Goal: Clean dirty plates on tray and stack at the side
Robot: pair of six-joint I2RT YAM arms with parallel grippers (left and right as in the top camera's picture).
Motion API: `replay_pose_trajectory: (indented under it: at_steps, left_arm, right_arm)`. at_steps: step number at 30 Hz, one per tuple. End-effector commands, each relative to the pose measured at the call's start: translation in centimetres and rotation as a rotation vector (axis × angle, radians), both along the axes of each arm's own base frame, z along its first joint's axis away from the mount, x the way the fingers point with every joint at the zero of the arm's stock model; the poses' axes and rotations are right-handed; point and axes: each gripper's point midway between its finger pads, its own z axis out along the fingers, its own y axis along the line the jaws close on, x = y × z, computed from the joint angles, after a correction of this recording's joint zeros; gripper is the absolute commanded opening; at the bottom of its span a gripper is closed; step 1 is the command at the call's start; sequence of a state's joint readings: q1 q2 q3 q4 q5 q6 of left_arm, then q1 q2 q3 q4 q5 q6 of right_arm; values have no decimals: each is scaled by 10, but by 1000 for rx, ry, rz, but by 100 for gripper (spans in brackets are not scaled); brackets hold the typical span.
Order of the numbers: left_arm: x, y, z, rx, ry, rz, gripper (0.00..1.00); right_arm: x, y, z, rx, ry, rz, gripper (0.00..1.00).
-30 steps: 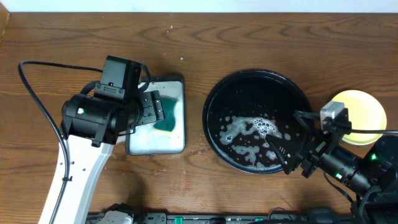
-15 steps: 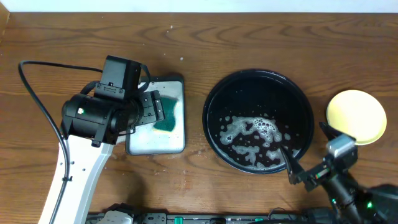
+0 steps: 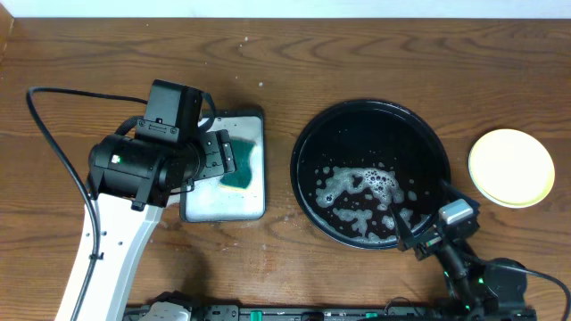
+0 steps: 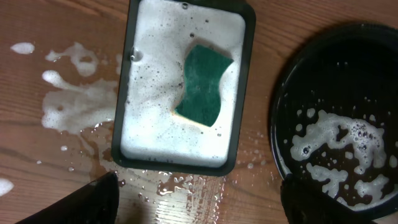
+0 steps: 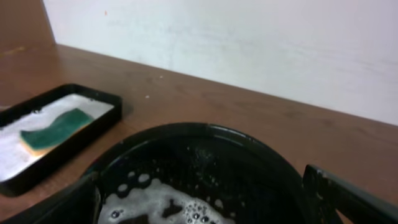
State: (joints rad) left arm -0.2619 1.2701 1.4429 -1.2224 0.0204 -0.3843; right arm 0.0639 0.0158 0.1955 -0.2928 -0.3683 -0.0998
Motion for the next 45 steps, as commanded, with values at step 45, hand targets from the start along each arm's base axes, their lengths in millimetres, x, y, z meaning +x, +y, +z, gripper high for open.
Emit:
replay_pose_trajectory:
  at_steps: [45]
  left_arm:
    - [-9, 39, 96, -63, -575, 109, 83]
  right_arm:
    - [17, -1, -31, -8, -68, -7, 99]
